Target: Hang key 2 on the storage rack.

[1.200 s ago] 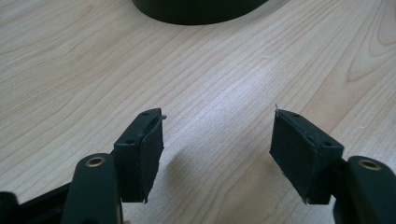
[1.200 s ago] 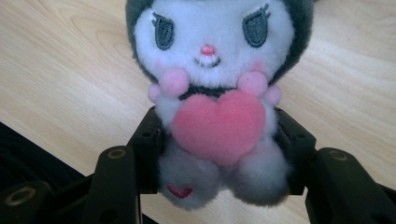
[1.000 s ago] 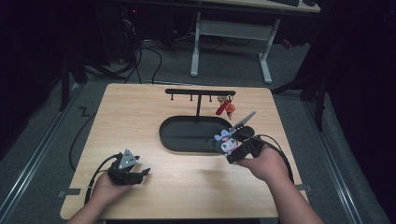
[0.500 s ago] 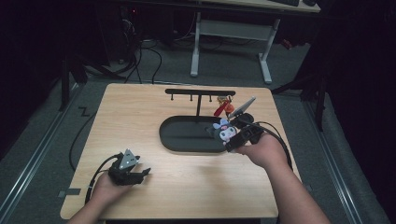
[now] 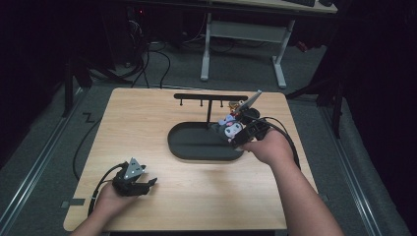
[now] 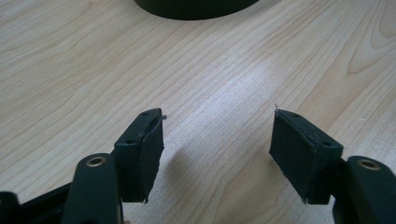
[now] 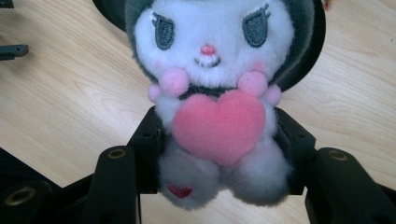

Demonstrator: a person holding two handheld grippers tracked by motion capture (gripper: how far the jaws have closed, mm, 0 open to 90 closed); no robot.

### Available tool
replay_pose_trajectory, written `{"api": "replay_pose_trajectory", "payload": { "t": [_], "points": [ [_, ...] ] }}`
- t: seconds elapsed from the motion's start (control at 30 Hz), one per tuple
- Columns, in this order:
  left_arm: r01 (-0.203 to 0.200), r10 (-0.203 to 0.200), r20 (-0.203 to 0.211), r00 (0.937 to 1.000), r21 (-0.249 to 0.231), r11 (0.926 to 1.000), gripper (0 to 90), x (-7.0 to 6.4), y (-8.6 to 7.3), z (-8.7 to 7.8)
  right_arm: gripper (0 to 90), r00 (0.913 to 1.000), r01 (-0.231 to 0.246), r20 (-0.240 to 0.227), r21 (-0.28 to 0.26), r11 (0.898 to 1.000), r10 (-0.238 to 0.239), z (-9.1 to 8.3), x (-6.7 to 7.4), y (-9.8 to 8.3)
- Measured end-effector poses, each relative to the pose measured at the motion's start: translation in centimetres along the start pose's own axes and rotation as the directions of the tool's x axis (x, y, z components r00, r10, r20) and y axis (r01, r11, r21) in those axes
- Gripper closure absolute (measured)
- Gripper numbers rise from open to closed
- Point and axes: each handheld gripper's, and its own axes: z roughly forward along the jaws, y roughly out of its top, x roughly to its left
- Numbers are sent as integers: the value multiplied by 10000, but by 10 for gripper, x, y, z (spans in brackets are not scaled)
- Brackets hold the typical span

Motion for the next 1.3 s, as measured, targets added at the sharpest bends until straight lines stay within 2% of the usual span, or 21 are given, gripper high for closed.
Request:
{"api": "replay_pose_trajectory", "payload": {
  "t": [0.07,0.27,0.43,0.67,0.73,0.93,1.03,1.07,1.13,1.17,1.3],
  "points": [
    [22,-22,0,10000,-6,10000,351,0,0,0,473,9999,160,-15,-18,9999,-160,1,2,4],
    [36,-35,21,10000,-28,10000,352,0,0,0,473,9998,184,-87,-56,9998,-185,0,8,18],
    [73,-73,57,10000,-41,10000,353,1,0,0,473,9995,230,-222,0,9997,-230,5,12,33],
    [151,-150,72,9999,-55,9999,354,2,0,-1,473,9986,528,12,178,9984,-528,14,17,50],
    [164,-164,89,9998,-47,9999,354,3,-1,-1,473,9992,408,22,172,9990,-409,13,18,53],
    [159,-158,122,9998,-44,9999,354,2,0,-1,473,9984,553,142,151,9984,-555,14,18,61],
    [137,-136,128,9998,-36,9999,355,2,0,0,473,9992,378,152,166,9991,-380,15,18,63],
    [129,-128,141,9998,-15,9999,355,2,0,0,473,9986,488,200,132,9987,-491,16,17,64],
    [129,-128,144,9998,-22,9999,355,2,0,0,473,9991,376,178,196,9991,-379,17,17,65],
    [126,-126,145,9998,-16,9999,355,2,0,0,473,9984,511,222,161,9986,-515,18,16,66],
    [148,-148,153,9998,-5,9999,355,2,0,0,474,9986,478,211,184,9987,-482,21,15,67]
  ]
}}
